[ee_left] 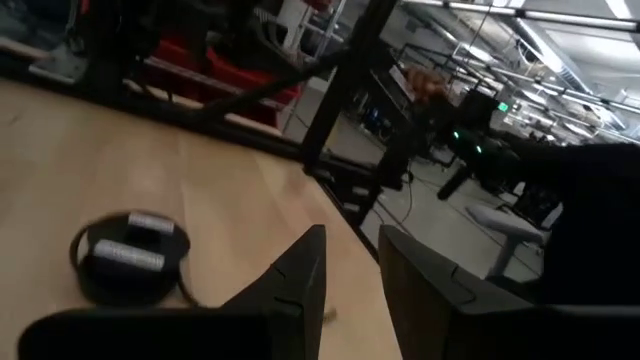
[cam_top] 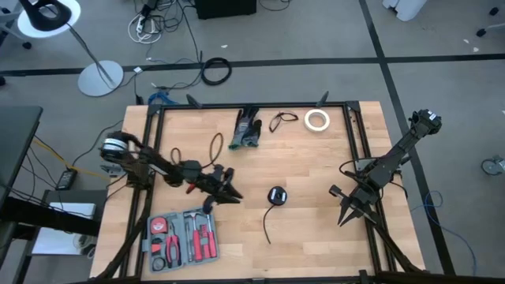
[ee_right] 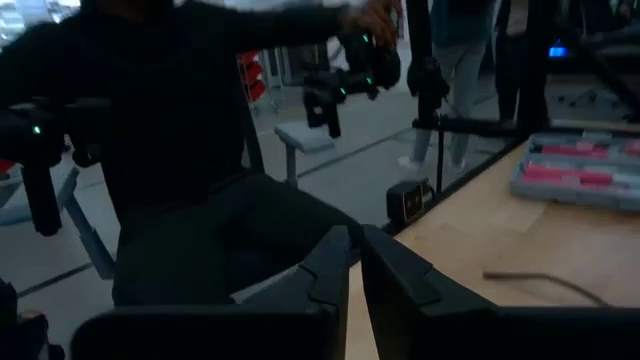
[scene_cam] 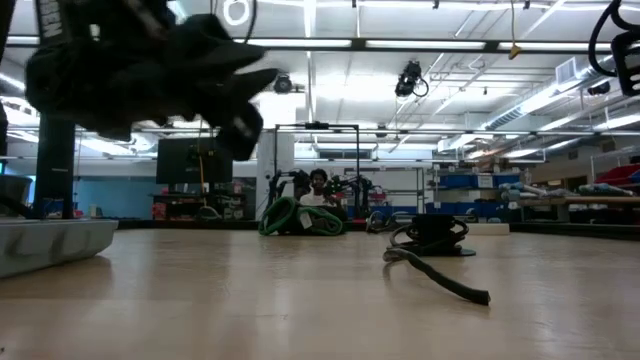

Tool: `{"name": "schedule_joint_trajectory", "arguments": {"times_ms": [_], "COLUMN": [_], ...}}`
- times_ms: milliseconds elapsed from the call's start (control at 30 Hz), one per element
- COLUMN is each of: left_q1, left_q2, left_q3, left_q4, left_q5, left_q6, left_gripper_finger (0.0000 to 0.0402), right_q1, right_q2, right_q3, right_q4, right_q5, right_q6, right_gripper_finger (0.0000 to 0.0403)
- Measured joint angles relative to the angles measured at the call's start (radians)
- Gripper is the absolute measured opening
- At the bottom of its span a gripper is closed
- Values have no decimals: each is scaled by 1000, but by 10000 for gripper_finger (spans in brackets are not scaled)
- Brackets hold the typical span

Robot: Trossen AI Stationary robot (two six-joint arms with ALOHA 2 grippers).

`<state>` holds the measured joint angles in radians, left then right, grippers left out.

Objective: Coil cords
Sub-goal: Return to Home Position

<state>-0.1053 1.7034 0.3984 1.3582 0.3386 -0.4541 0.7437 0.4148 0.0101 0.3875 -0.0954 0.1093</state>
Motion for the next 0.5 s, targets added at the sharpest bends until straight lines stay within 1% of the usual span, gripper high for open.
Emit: {"name": "schedule_joint_trajectory", "arguments": {"times_ms": [167, 500], "left_q1": [1, 2], "left_q2": [-139, -370], "left_q3": [-118, -310], "left_q4": [-31, -54], "left_q5": [1, -2], "left_q6": [0, 0], "left_gripper_finger": [99, 99], "right_q1": [0, -5], "right_q2": [-69, -253], "right_q3": [0, 0], "right_q4": [3, 3], "right_q5": [0, -2], "right_q6": [0, 0], "right_gripper_finger": [32, 32]}}
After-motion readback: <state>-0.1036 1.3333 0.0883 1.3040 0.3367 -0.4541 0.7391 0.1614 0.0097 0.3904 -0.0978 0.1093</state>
